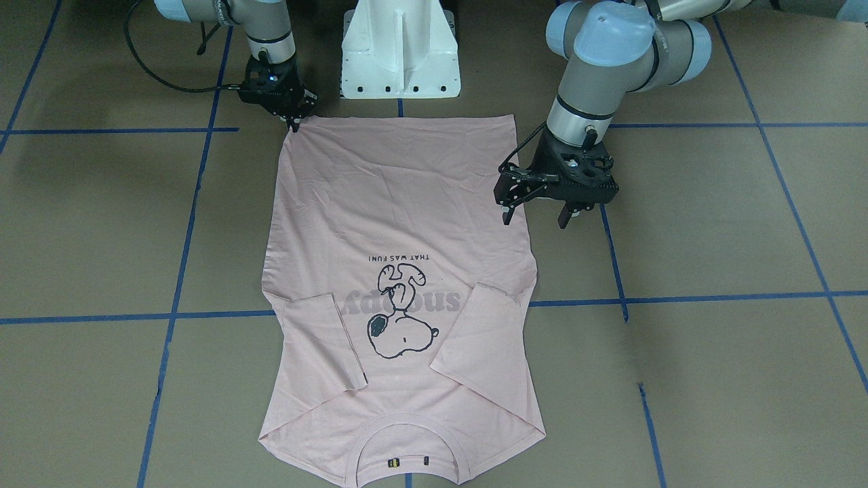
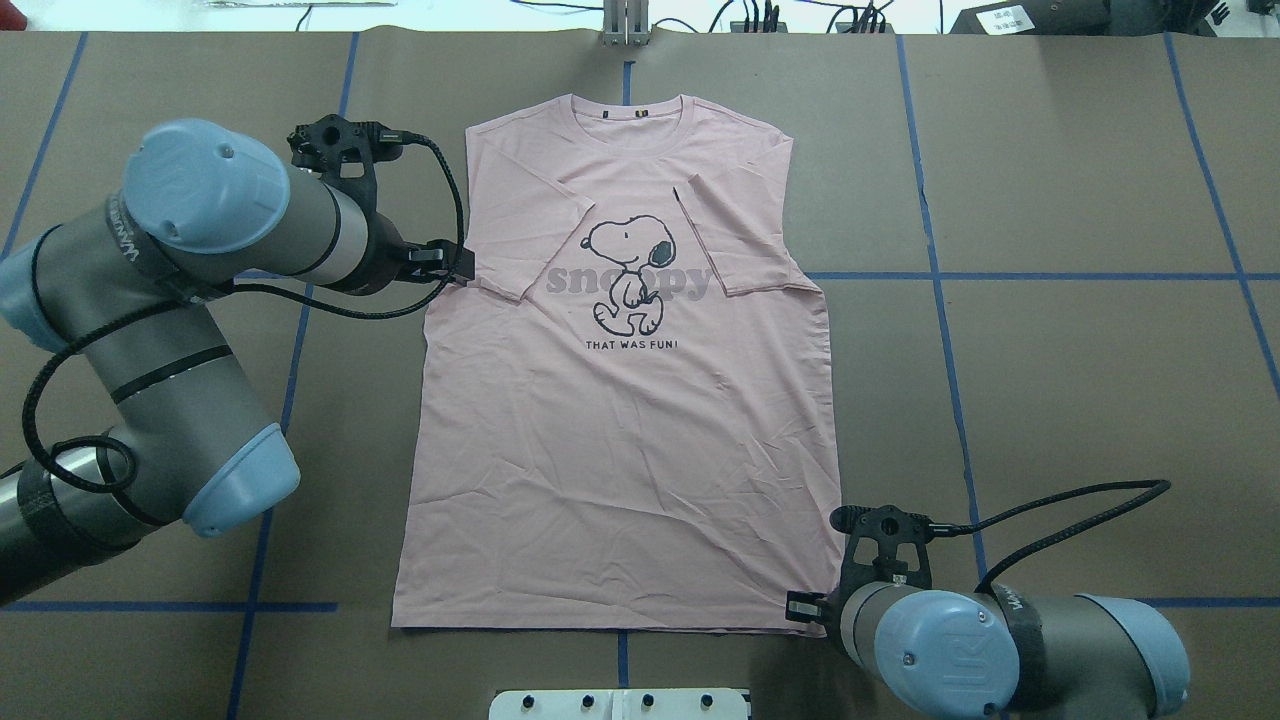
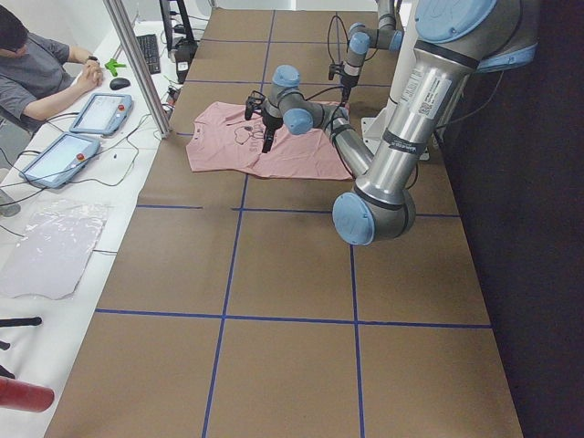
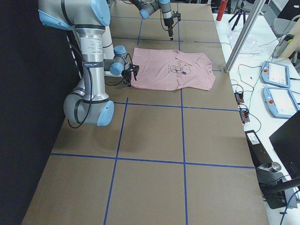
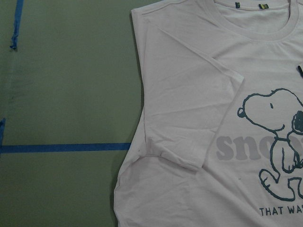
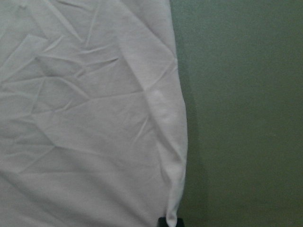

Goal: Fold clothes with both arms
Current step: 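Move the left gripper to the hem corner nearest the robot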

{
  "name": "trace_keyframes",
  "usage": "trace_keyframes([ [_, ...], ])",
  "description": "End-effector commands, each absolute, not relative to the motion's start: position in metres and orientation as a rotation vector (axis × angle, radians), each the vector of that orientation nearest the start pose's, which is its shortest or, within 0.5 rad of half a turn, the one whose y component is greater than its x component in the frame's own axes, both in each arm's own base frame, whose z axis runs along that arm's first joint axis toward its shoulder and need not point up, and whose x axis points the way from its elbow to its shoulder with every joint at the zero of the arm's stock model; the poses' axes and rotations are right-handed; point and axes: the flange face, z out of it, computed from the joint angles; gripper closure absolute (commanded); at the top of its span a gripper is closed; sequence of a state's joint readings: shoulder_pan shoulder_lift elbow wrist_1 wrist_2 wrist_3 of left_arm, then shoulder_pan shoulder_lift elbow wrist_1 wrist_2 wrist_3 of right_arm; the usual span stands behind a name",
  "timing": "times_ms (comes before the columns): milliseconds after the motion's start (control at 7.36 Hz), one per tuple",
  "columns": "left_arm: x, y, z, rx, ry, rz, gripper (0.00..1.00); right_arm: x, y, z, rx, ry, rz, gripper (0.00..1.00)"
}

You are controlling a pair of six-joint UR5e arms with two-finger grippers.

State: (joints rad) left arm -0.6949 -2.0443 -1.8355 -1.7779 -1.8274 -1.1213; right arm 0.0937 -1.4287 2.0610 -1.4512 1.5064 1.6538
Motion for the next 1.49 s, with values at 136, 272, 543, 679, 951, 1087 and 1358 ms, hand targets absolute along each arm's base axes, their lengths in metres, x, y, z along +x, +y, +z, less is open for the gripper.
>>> trace_keyframes([
  [136,0.409,-0.481,0.259,0.299,0.905,-0.111,0.00,-0.495,-0.187,0.336,0.065,-0.795,0.193,1.00],
  [272,0.407,-0.478,0.259,0.264,0.917,-0.176,0.00,-0.489,-0.187,0.323,0.067,-0.826,0.195,1.00],
  [543,0.422,-0.417,0.306,0.157,0.884,-0.235,0.00,-0.487,-0.192,0.318,0.080,-0.841,0.206,1.00],
  [679,0.431,-0.371,0.318,0.081,0.883,-0.278,0.00,-0.486,-0.196,0.317,0.087,-0.842,0.206,1.00],
  [951,0.480,-0.279,0.326,-0.025,0.869,-0.359,0.02,-0.486,-0.207,0.305,0.094,-0.865,0.220,1.00],
  [1087,0.501,-0.241,0.326,-0.071,0.864,-0.388,0.03,-0.485,-0.209,0.304,0.095,-0.869,0.224,1.00],
  [1358,0.517,-0.209,0.332,-0.108,0.810,-0.400,0.06,-0.487,-0.211,0.297,0.095,-0.881,0.226,1.00],
])
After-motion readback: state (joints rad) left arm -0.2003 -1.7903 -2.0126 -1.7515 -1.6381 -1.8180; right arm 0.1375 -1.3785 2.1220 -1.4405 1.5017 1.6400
